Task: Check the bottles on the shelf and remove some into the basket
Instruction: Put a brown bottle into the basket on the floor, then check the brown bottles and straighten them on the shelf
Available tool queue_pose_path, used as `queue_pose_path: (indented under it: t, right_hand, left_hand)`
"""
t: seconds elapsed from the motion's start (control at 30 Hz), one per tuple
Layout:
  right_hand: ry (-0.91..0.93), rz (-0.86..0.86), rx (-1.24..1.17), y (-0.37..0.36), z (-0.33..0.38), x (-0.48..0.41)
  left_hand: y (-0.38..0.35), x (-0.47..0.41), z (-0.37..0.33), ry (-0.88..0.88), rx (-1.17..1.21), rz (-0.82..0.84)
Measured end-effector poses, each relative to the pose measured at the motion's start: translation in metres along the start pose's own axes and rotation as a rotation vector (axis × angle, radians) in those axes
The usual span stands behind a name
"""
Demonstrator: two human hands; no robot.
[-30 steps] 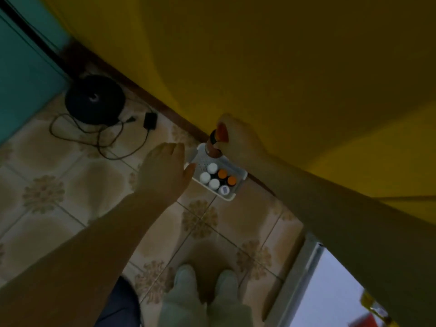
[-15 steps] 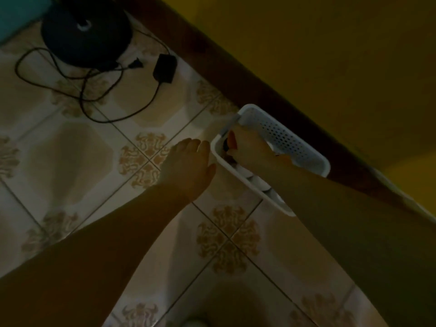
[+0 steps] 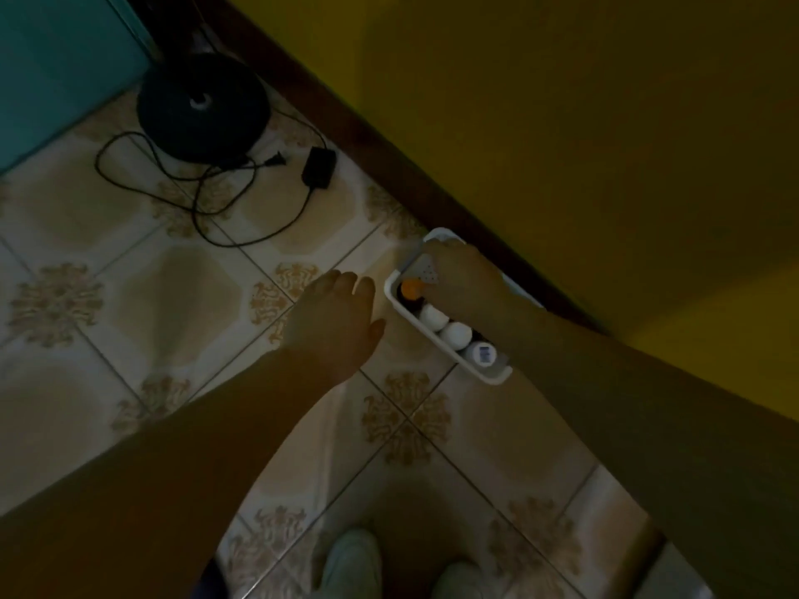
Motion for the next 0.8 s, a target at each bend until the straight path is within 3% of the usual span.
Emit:
queue_pose_path:
  t: [0.23,0.43,0.6,0.8]
  right_hand:
    - [0.073,-0.05,0.094,0.189,0.108,0.14]
    - [0.14,-0.17,0.133,0.383,0.223,0.285]
    - [0.137,-0.413,0.209,0.517,0.288,0.424]
    - [0.029,-0.73,0.301,0.614,0.315,0.609]
  left_hand:
    - [0.204,0.14,-0.002,0.009,-0.034,-0.056]
    - [0.409,0.269,-0.016,0.041,0.016,-0.197]
    - [0.549,0.36,-0.039,-0.045,-0.045,-0.404]
    - [0.664,0.464,-0.106,-0.185,-0.114,-0.551]
Point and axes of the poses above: each hand's wrist, its own x-axis away from the middle knuckle, its own y-axis out of the back of the hand, z = x × y, the point moved 10 cm from there along -x, towards the middle knuckle, and after that the axes turned 4 degrees about -x, right-handed, at the moved point
